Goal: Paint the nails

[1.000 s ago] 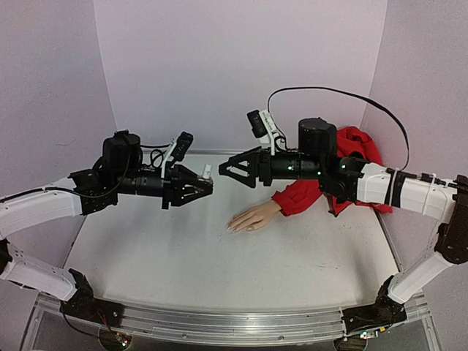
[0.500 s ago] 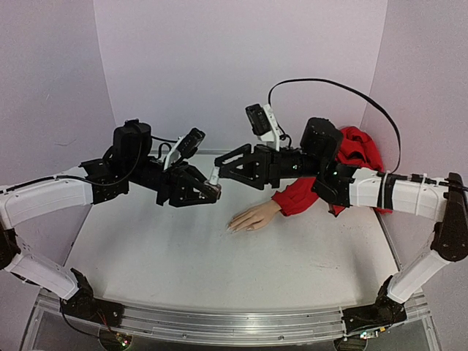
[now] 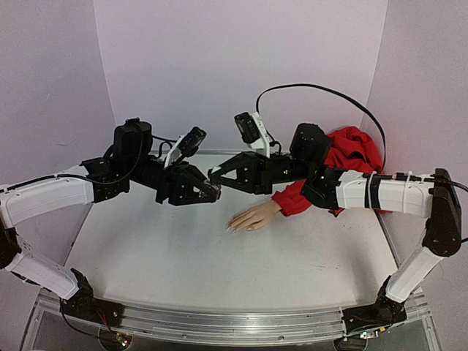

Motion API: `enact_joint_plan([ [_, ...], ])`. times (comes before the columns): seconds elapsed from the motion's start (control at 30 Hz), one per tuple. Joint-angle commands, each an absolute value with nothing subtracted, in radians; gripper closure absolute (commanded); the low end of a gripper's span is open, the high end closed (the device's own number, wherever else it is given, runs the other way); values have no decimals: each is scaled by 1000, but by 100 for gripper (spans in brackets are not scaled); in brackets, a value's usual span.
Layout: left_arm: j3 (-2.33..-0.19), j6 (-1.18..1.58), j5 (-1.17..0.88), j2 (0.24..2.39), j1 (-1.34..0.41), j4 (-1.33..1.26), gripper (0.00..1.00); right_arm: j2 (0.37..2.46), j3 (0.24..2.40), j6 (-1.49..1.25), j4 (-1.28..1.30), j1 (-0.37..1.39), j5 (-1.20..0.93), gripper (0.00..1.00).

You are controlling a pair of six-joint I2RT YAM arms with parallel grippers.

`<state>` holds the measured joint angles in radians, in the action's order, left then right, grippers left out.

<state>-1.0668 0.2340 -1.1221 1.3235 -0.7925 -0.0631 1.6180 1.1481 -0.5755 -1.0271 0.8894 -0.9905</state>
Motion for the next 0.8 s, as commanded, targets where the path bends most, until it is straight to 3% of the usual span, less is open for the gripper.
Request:
enact_joint_plan([
  [0.0, -1102, 190, -1038, 1304, -795, -114, 100, 1615, 1187, -602, -1104, 901, -1024, 100],
  [0.13, -1055, 147, -683, 1244, -793, -108, 100, 1609, 1175, -551, -977, 902, -931, 100],
  [0.23, -1001, 113, -288, 1189, -793, -101, 100, 1584, 1176, -458, -765, 918, -633, 100],
  [0.3, -983, 85, -70, 1173, -795, -94, 100, 1571, 1191, -426, -614, 950, -323, 100],
  [0.4, -981, 41, 125, 1187, -796, -81, 100, 1600, 1284, -375, -352, 1129, 460, 100],
  [0.47, -984, 31, 156, 1209, -799, -76, 100, 1639, 1337, -405, -281, 1175, 669, 100],
  [0.53, -983, 33, 157, 1228, -800, -69, 100, 1646, 1341, -432, -288, 1184, 655, 100],
  [0.67, -966, 34, 94, 1241, -802, -63, 100, 1649, 1355, -352, -360, 1180, 433, 100],
  [0.7, -962, 35, 71, 1238, -802, -60, 100, 1647, 1361, -335, -362, 1175, 387, 94],
  [0.77, -954, 38, 28, 1235, -802, -59, 100, 1635, 1363, -313, -363, 1147, 254, 62],
])
